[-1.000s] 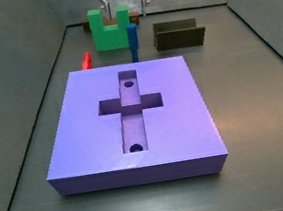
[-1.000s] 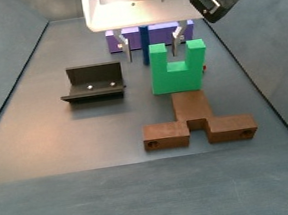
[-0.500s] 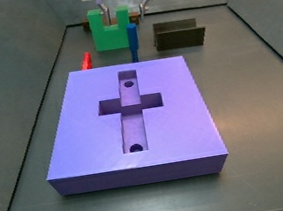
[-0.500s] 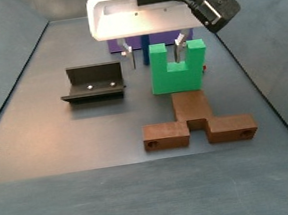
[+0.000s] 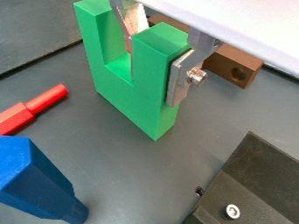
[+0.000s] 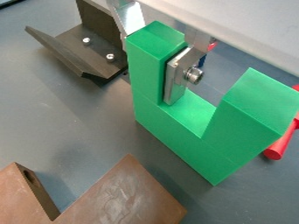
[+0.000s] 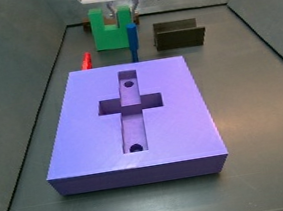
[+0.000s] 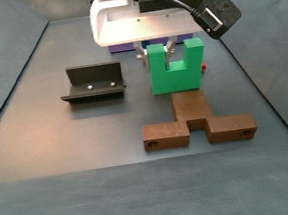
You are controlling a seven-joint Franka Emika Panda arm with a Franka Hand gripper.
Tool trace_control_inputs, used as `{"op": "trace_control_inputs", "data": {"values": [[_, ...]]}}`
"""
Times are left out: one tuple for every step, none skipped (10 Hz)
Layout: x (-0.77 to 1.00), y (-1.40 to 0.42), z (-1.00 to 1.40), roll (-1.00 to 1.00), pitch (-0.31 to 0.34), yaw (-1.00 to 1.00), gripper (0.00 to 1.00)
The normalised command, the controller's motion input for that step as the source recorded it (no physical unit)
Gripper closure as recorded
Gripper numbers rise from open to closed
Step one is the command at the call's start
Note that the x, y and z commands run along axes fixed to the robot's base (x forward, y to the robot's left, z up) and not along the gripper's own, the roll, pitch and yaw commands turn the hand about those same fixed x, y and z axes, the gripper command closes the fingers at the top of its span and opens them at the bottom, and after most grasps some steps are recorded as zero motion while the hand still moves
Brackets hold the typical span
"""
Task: Pick up the green object. Move up. Move to above the board. Insert the green object.
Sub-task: Pick up the green object.
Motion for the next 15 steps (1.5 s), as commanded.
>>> {"op": "trace_control_inputs", "data": {"values": [[0.0,0.0,0.0,0.0,0.0,0.0,1.0],[0.0,0.0,0.0,0.0,0.0,0.0,1.0],[0.0,0.0,0.0,0.0,0.0,0.0,1.0],[0.0,0.0,0.0,0.0,0.0,0.0,1.0],[0.0,0.0,0.0,0.0,0.0,0.0,1.0],[0.0,0.0,0.0,0.0,0.0,0.0,1.0],[0.0,0.0,0.0,0.0,0.0,0.0,1.0],[0.0,0.0,0.0,0.0,0.0,0.0,1.0],[0.0,0.0,0.0,0.0,0.0,0.0,1.0],[0.0,0.0,0.0,0.0,0.0,0.0,1.0],[0.0,0.0,0.0,0.0,0.0,0.0,1.0],[0.0,0.0,0.0,0.0,0.0,0.0,1.0],[0.0,0.0,0.0,0.0,0.0,0.0,1.0],[0.0,0.0,0.0,0.0,0.0,0.0,1.0],[0.0,0.0,0.0,0.0,0.0,0.0,1.0]]}}
